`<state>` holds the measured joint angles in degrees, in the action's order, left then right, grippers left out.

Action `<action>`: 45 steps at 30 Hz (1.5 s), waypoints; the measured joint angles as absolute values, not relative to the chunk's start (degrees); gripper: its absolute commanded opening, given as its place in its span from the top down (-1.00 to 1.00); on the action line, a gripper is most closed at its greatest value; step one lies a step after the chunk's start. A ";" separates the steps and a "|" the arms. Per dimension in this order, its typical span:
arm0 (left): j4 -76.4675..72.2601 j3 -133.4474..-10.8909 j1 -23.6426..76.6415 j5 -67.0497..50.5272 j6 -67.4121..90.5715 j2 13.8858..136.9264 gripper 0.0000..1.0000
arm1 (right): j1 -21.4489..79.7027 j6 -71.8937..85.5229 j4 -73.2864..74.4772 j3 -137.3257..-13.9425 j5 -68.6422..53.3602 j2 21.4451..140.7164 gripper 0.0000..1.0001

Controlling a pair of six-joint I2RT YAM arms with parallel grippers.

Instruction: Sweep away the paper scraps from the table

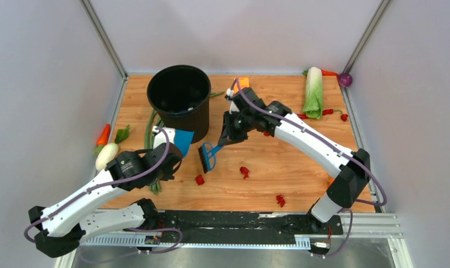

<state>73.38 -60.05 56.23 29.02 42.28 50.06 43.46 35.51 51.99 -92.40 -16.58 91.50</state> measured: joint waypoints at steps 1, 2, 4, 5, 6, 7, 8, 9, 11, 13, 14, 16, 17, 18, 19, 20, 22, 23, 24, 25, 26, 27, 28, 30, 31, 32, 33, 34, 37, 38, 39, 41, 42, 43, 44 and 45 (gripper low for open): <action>74.11 -60.05 56.23 29.61 43.68 49.12 1.00 | 44.71 36.27 50.37 -91.00 -17.23 92.01 1.00; 74.89 -60.05 56.23 30.28 45.25 48.01 1.00 | 45.91 37.06 49.25 -89.54 -18.02 92.66 1.00; 75.68 -60.05 56.23 30.76 47.31 46.39 1.00 | 47.68 37.95 48.66 -88.73 -19.00 94.72 1.00; 75.90 -60.03 56.23 30.85 48.05 45.69 1.00 | 48.18 38.13 48.10 -88.73 -19.14 95.64 1.00; 76.05 -60.03 56.23 31.00 48.84 44.99 1.00 | 48.99 38.28 47.33 -88.77 -19.16 96.66 1.00; 76.16 -60.03 56.23 31.05 49.60 44.36 1.00 | 49.76 38.30 46.68 -88.79 -19.09 97.62 1.00; 76.29 -60.03 56.23 31.09 50.11 43.83 1.00 | 50.52 38.30 46.13 -88.92 -19.07 98.65 1.00; 76.49 -60.03 56.23 31.16 50.63 43.40 1.00 | 51.13 38.28 45.82 -89.19 -19.05 99.53 1.00; 76.86 -60.03 56.23 31.22 51.51 42.89 1.00 | 53.10 38.15 44.53 -89.49 -18.31 101.65 1.00; 77.08 -60.05 56.23 31.18 52.21 42.96 1.00 | 55.11 38.02 43.29 -89.23 -17.37 102.89 1.00; 77.08 -60.05 56.23 31.18 52.38 43.05 1.00 | 56.18 38.00 42.24 -88.66 -16.99 103.22 1.00; 77.08 -60.07 56.23 31.09 52.49 43.11 1.00 | 57.87 38.02 40.58 -87.11 -16.56 103.44 1.00; 77.10 -60.10 56.23 30.96 52.49 43.11 1.00 | 58.43 38.02 40.01 -86.30 -16.32 103.44 1.00; 77.14 -60.18 56.23 30.81 52.47 43.11 1.00 | 59.09 38.00 39.57 -85.36 -15.97 103.44 1.00; 77.14 -60.29 56.23 30.59 52.42 43.11 1.00 | 59.48 37.85 39.42 -84.58 -15.42 103.44 1.00; 77.14 -60.38 56.23 30.48 52.38 43.11 1.00 | 59.61 37.58 39.29 -83.77 -14.81 103.42 1.00; 77.17 -60.40 56.23 30.22 52.16 43.13 1.00 | 59.07 36.97 38.63 -81.67 -13.13 102.74 1.00; 77.17 -60.40 56.23 29.98 51.96 43.22 1.00 | 58.43 36.86 38.52 -80.51 -12.53 101.95 1.00; 77.19 -60.40 56.23 29.67 51.48 43.33 1.00 | 57.76 36.73 38.54 -79.53 -12.01 101.12 1.00; 77.21 -60.40 56.23 29.26 50.85 43.55 1.00 | 56.51 36.49 38.57 -78.02 -11.55 99.68 1.00; 77.23 -60.42 56.23 28.80 50.06 43.83 1.00 | 55.29 36.29 38.85 -76.99 -11.03 98.39 1.00; 77.30 -60.42 56.23 28.47 49.19 44.29 1.00 | 53.67 36.01 39.22 -75.88 -10.41 96.82 1.00; 77.34 -60.42 56.23 28.21 48.47 44.71 0.99 | 51.86 35.62 39.97 -74.98 -9.63 95.18 1.00; 77.34 -60.40 56.23 27.27 46.39 46.15 1.00 | 48.47 34.57 41.60 -73.89 -7.62 92.07 1.00; 77.32 -60.29 56.23 26.94 45.63 46.74 1.00 | 46.94 33.98 42.74 -73.84 -6.48 90.83 1.00; 77.30 -60.01 56.23 26.57 44.60 47.46 1.00 | 45.41 33.26 43.79 -73.84 -5.26 89.58 1.00; 77.25 -59.51 56.23 26.09 43.79 48.16 1.00 | 44.23 32.62 44.82 -73.87 -4.12 88.40 1.00; 77.25 -58.81 56.23 25.58 42.98 48.84 1.00 | 43.51 32.18 45.69 -73.89 -3.31 87.53 1.00; 76.99 -57.54 56.23 23.99 41.25 51.09 1.00 | 42.19 30.61 49.21 -74.00 -1.28 85.25 1.00; 76.60 -57.36 56.23 23.57 40.84 51.77 1.00 | 42.00 30.13 50.43 -74.08 -0.69 84.71 1.00; 75.99 -57.23 56.23 22.92 40.38 52.49 1.00 | 41.82 29.71 51.55 -74.28 -0.36 84.27 1.00; 74.22 -56.73 56.23 21.52 39.44 53.87 1.00 | 41.60 29.19 53.19 -74.98 -0.10 83.66 1.00; 73.28 -56.42 56.25 20.86 39.00 54.59 0.99 | 41.56 29.04 53.74 -75.44 -0.30 83.42 1.00; 72.23 -56.01 56.25 20.18 38.48 55.33 1.00 | 41.54 28.91 54.48 -76.27 -0.71 83.18 1.00; 71.46 -55.64 56.25 19.70 38.15 55.90 1.00 | 41.54 28.80 54.98 -77.34 -1.15 82.96 1.00; 70.41 -55.11 56.25 19.18 37.67 56.55 1.00 | 41.54 28.75 55.48 -78.59 -1.58 82.72 1.00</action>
<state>70.41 -55.11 56.25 19.18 37.67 56.55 41.54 28.75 55.48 -78.59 -1.58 82.72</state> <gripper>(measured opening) 0.052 0.110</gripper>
